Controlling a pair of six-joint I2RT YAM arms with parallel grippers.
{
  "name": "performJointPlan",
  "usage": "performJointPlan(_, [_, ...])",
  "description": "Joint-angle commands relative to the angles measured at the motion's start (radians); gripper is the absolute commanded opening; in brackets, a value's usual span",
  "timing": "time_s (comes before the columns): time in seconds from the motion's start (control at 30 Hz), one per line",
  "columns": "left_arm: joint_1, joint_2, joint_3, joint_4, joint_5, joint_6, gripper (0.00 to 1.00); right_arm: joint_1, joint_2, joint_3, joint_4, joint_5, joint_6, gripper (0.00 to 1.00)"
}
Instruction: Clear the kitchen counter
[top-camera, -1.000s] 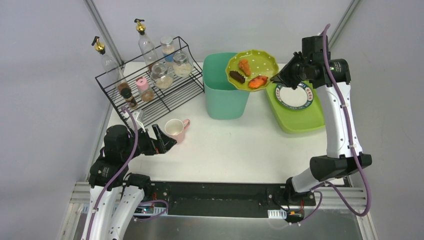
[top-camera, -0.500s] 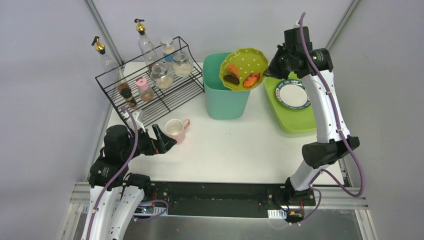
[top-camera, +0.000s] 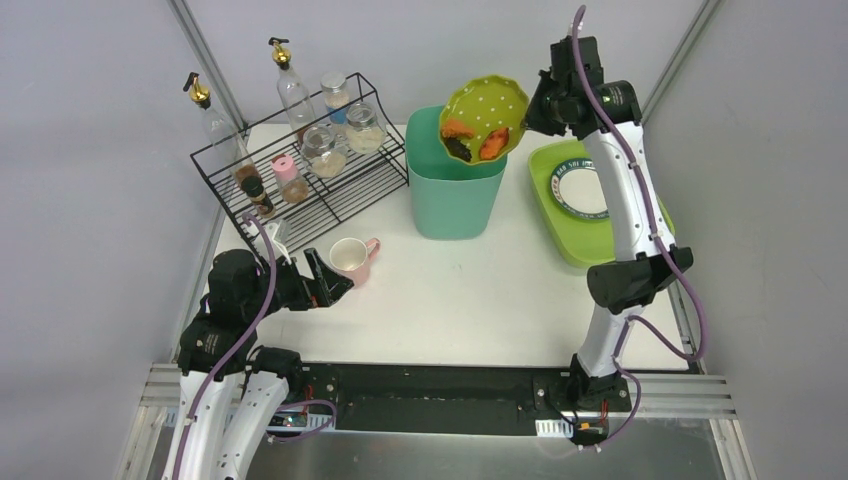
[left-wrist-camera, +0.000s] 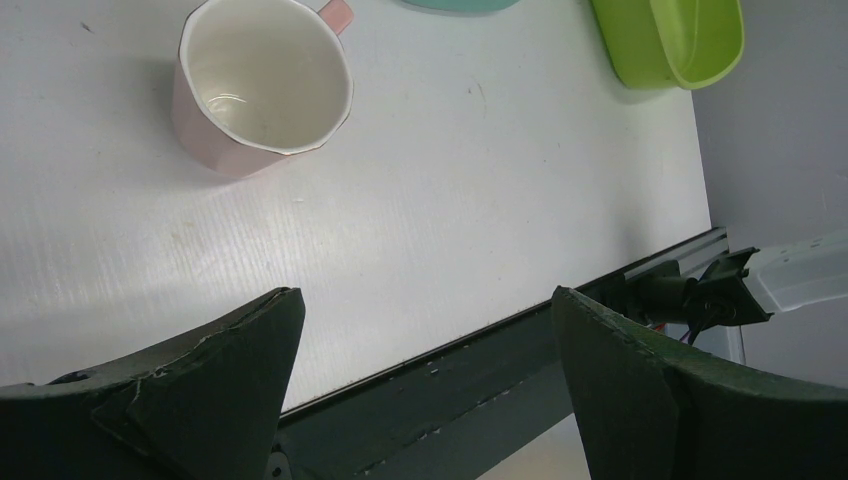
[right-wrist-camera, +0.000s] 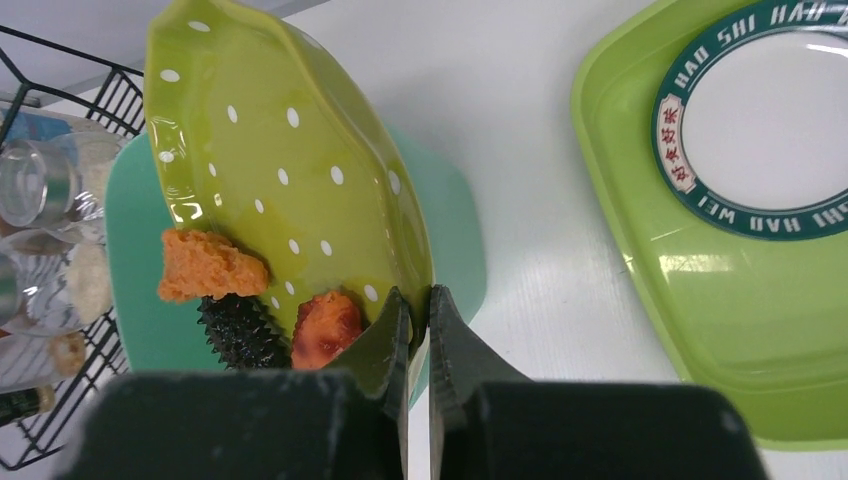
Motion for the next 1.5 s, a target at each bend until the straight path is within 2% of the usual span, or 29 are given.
performJointPlan(0.0, [-0.005, 0.013, -0.007, 0.039, 0.015, 0.009, 1.00, 0.027, -0.045, -0.009, 0.261, 0.027, -0.038, 0.00])
performJointPlan(0.33, [-0.006, 0.016, -0.006, 0.039, 0.015, 0.008, 1.00, 0.083, -0.038, -0.031, 0.395, 0.102, -0.181, 0.00])
performJointPlan(0.57, [-0.009, 0.019, -0.006, 0.038, 0.015, 0.008, 1.00, 0.132, -0.104, -0.204, 0.584, 0.162, -0.292, 0.00])
performJointPlan(1.0, [-0.014, 0.024, -0.006, 0.039, 0.014, 0.009, 1.00, 0.217, -0.141, -0.302, 0.753, 0.283, -0.481, 0.00])
performJointPlan(1.47, [-0.014, 0.025, -0.007, 0.039, 0.013, 0.009, 1.00, 0.353, -0.193, -0.399, 1.008, 0.429, -0.809, 0.00])
